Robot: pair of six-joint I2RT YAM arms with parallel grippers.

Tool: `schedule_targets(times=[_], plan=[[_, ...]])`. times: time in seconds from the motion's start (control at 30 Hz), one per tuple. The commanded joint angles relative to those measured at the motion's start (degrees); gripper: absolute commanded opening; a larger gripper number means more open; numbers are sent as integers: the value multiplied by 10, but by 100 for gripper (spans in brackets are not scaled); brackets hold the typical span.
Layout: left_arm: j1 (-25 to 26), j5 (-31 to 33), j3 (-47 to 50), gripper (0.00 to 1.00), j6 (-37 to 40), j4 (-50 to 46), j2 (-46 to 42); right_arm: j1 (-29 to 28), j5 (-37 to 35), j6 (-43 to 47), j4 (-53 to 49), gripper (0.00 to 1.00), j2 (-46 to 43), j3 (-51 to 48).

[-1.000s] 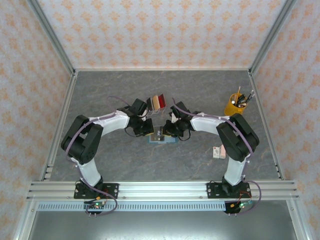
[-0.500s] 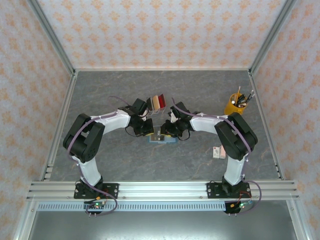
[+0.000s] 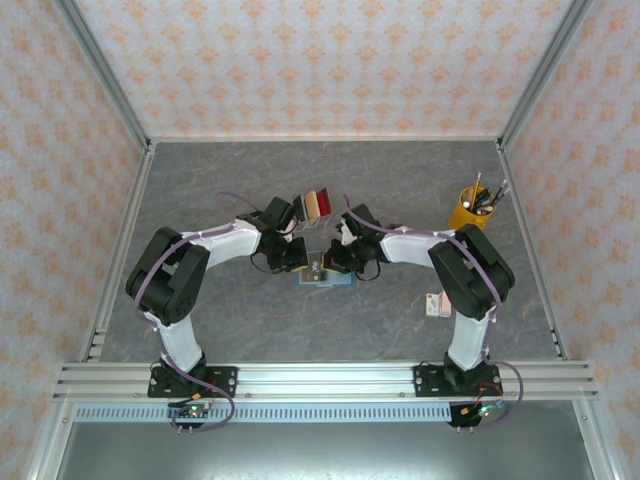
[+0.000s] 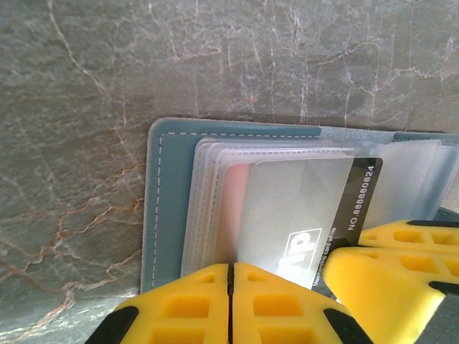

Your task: Take the credit cards out of the card holder

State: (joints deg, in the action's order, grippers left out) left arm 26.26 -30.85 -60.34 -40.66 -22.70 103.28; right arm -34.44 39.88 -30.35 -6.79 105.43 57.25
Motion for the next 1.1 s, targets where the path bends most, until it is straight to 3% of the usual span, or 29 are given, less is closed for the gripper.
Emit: schedule_targets(times=[0.0, 0.1, 0.3, 0.5, 0.63, 0.83, 0.97, 1.07], plan=[[3, 48, 8, 11, 2, -52, 12, 6, -51, 9, -26, 4, -39, -26], [3, 12, 10, 17, 9, -19, -5, 11, -60, 18, -41, 1, -71, -38], [3, 7, -7, 29, 12, -13, -60, 13, -53, 39, -69, 0, -146, -49], [-3, -28, 1, 62, -17, 36, -135, 18, -18, 44, -60, 0, -213, -48], [-17, -79, 22, 75, -46, 87, -171, 29, 27, 31, -28, 0, -251, -50], [-39, -193, 72, 80, -132, 242, -191, 57, 118, -46, 78, 0, -280, -72], [-39, -222, 78, 82, -155, 288, -194, 60, 146, -84, 129, 0, -291, -82], [-39, -237, 78, 77, -169, 317, -190, 60, 149, -95, 145, 0, -291, -82]])
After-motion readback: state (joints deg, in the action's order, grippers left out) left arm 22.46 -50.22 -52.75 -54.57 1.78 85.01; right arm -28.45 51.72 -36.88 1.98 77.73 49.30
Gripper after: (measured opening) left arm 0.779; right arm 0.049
